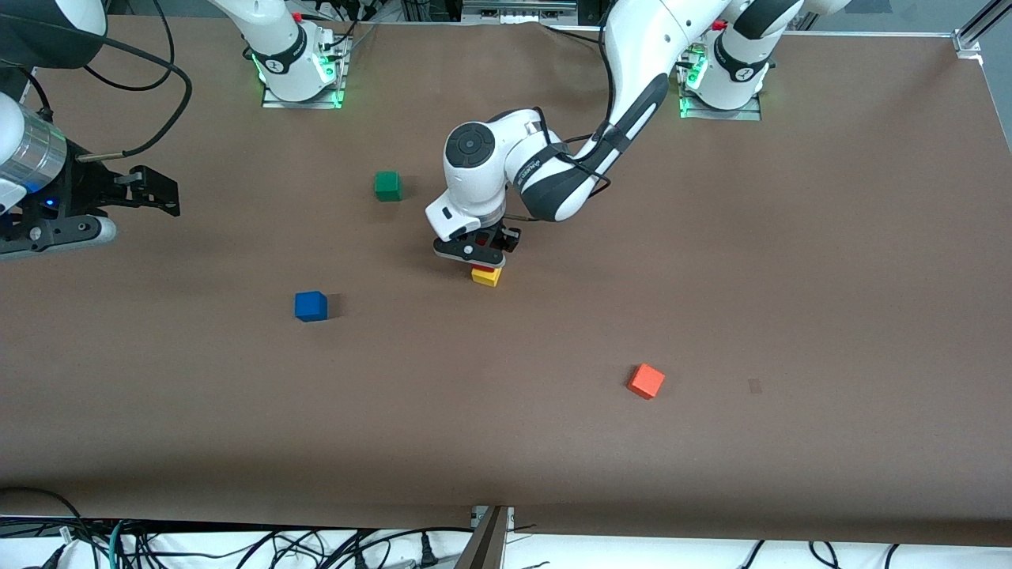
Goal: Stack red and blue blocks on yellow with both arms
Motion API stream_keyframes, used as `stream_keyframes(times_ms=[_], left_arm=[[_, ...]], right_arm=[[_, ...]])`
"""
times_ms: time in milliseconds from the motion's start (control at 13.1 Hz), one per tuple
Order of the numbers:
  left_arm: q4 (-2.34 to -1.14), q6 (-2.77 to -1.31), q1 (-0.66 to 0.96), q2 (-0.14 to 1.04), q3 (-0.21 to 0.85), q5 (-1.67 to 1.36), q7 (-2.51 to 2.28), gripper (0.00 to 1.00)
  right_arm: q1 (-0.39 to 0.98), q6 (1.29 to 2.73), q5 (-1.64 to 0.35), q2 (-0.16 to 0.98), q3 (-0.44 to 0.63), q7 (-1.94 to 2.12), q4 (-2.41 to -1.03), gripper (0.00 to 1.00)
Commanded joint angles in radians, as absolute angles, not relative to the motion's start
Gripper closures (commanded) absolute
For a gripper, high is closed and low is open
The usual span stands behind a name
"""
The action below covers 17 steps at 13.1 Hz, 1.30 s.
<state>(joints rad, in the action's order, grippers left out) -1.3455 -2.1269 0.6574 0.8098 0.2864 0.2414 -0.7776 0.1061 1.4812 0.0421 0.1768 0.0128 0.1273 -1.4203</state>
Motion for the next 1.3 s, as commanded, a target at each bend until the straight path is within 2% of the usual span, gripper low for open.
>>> stream_keyframes(times_ms=[0,77,613,1073,1226], left_arm=[[-1.281,-2.103,0.669,0.842,0.279,0.265,-0.793,0.78],[-1.267,-2.103,0.669,0.854,0.279,0.265,-0.796,0.73],[-1.258,-2.095,0.667,0.858,0.279,0.264,-0.796,0.70],[-1.258,-2.095,0.661,0.859,0.279,0.264,-0.793,0.69],[-1.259,-2.095,0.661,0.858,0.279,0.265,-0.793,0.69]], right_arm=[[0.103,1.460,0.034,0.186,0.008,0.164,-1.417,0.00],[0.104,1.445,0.032,0.187,0.006,0.164,-1.417,0.00],[0.097,1.511,-0.091,0.319,0.006,0.147,-1.420,0.00],[0.120,1.780,-0.086,0.334,0.003,0.147,-1.639,0.00],[0.121,1.842,-0.092,0.385,0.002,0.147,-1.644,0.00]])
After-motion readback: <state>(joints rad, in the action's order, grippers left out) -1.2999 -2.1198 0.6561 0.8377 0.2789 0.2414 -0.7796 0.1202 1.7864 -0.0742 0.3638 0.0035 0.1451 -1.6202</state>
